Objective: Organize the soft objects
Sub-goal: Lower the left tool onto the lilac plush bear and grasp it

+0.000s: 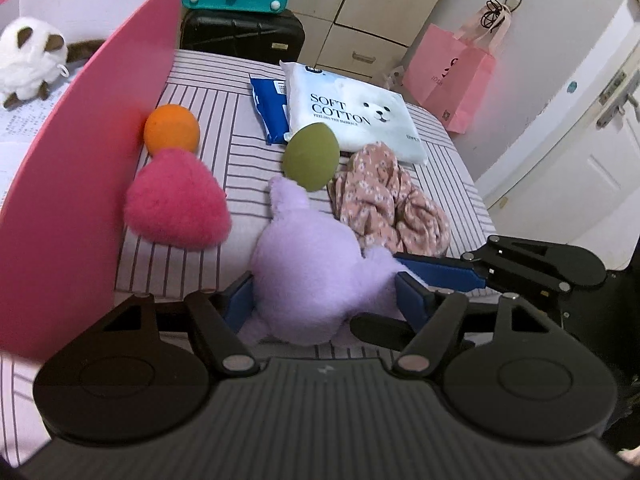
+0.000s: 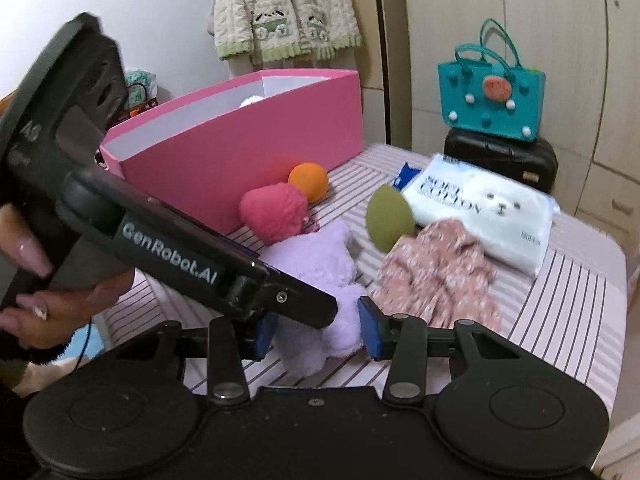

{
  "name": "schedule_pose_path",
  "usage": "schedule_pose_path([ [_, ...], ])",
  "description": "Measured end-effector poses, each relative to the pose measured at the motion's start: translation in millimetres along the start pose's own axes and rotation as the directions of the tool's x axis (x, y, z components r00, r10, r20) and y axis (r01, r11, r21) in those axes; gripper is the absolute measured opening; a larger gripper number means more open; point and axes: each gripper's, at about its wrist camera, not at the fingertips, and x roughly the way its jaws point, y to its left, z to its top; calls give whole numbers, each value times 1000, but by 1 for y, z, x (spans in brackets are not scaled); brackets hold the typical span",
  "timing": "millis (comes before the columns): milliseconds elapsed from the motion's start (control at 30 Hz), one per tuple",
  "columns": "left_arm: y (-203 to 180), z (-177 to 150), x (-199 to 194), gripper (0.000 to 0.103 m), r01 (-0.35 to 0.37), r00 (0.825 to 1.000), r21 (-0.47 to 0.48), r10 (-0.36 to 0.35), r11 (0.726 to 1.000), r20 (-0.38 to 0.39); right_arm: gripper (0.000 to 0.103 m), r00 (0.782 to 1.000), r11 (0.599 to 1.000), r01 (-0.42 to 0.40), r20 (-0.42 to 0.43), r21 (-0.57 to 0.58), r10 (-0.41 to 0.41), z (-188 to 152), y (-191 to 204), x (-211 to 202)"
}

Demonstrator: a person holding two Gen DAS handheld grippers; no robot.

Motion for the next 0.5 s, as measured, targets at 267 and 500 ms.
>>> schedule_pose_path([
  [267, 1, -13, -15, 72, 14, 1000, 53, -14, 998, -16, 56, 998, 998, -40, -43, 47, 42, -18, 12, -6],
  [500, 7, -17, -18, 67, 38, 999, 44, -38, 998, -4, 64, 999, 1000, 11, -47, 11, -10, -31, 26, -4],
])
